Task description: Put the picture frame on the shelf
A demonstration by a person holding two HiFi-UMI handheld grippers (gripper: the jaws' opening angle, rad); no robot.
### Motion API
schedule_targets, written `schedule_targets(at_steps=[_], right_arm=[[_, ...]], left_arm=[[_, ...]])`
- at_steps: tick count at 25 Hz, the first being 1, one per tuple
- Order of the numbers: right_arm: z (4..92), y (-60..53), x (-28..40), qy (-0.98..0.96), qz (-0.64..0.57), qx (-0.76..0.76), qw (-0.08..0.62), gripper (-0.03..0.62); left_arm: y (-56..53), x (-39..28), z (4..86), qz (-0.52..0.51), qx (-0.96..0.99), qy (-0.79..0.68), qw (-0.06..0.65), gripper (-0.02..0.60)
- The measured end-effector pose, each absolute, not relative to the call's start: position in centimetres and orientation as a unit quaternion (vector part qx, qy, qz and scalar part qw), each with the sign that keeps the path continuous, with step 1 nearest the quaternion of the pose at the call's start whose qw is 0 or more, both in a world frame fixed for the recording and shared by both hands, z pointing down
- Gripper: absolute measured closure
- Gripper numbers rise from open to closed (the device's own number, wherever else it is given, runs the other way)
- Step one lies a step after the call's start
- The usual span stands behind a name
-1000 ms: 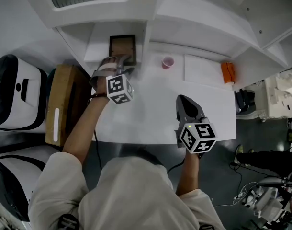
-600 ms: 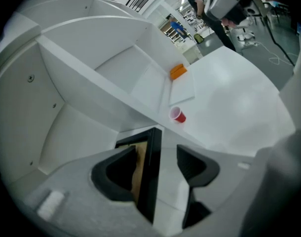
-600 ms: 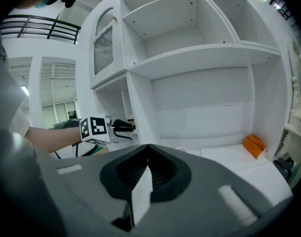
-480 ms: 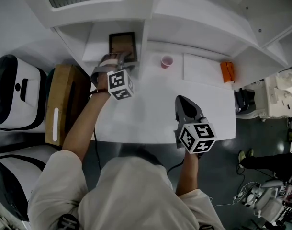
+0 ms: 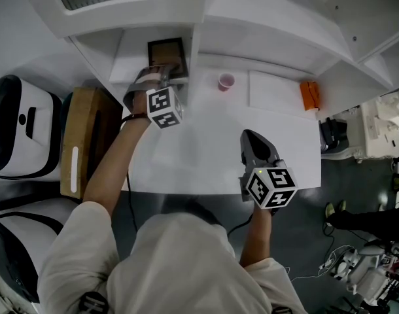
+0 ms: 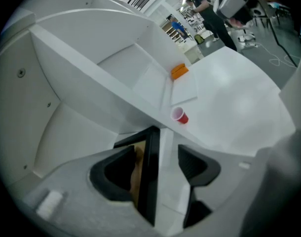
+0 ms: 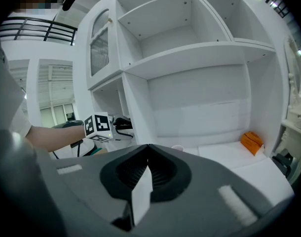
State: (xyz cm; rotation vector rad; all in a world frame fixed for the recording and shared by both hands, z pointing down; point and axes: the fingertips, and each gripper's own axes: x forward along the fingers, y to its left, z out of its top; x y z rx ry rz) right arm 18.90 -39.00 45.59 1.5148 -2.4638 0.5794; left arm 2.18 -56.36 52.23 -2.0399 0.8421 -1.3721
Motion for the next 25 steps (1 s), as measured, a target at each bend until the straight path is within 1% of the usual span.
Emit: schedule_targets(at_steps=[8, 15, 23, 25], right_arm=[[46.0, -38.7, 18.8, -0.830, 0.200, 0.511, 0.098, 0.588], [45.8, -38.4, 18.7, -0.829, 0.197, 0.513, 0.101, 0.588], [45.5, -37.2, 18.9, -0.829, 0.190, 0.515, 0.106, 0.588], [45.4, -36.9, 19.2, -0.828, 0.188, 0.517, 0.106, 0.588]], left_arm=[[-57.2, 2.5, 52.4, -0.517, -0.760, 0.301, 0.255, 0.272], [-57.9, 2.3, 52.4, -0.520, -0.761, 0.296, 0.250, 0.268], [-57.9, 2.5, 53.0, -0.528, -0.772, 0.267, 0.233, 0.201], [-57.7, 2.7, 53.1, -0.520, -0.777, 0.266, 0.237, 0.169]])
